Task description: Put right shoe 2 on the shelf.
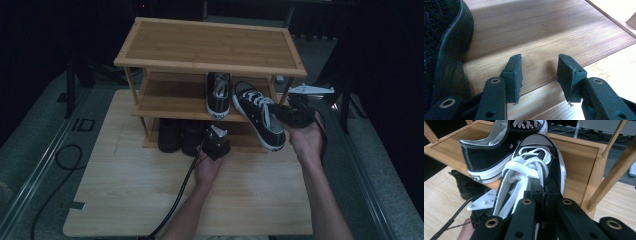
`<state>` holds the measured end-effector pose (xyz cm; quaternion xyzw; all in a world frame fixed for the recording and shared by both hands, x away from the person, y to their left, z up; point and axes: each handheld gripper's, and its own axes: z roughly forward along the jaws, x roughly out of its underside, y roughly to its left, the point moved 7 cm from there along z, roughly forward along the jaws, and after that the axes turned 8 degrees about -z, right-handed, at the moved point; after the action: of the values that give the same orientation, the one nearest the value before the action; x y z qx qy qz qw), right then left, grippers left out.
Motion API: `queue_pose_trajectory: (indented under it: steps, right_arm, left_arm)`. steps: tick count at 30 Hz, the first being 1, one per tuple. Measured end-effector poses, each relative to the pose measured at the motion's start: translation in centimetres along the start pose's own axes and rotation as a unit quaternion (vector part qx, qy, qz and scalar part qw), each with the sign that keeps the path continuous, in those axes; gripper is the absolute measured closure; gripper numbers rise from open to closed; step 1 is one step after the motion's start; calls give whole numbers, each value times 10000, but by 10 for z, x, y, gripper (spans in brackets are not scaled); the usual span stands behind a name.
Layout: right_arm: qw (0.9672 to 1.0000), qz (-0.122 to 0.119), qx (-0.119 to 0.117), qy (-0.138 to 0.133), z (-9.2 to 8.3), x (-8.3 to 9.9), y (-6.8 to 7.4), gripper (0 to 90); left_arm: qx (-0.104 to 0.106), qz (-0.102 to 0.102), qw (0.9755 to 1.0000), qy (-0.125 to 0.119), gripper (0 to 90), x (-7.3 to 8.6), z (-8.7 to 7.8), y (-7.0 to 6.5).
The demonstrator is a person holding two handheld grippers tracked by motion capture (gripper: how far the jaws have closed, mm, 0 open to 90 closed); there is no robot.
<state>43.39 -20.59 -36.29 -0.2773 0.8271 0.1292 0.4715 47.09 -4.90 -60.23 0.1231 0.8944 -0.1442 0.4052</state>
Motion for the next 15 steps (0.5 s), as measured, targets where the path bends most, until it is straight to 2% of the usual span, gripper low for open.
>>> queue_pose_trajectory:
  steps: [4,8,11,15]
  right_arm:
    - [10000,68,32,41,7,0,2,886]
    - [9999,142,49,34,7,1,0,860]
    - [9996,268,-3,13,7,0,-3,782]
    - [9998,178,57,10,6,1,-5,617]
  left_arm:
    - [14,0,10000,2,556,0,0,0]
    - [14,2,10000,2,556,0,0,0]
    - [12,2,10000,0,556,0,0,0]
    - [14,1,10000,0,556,0,0,0]
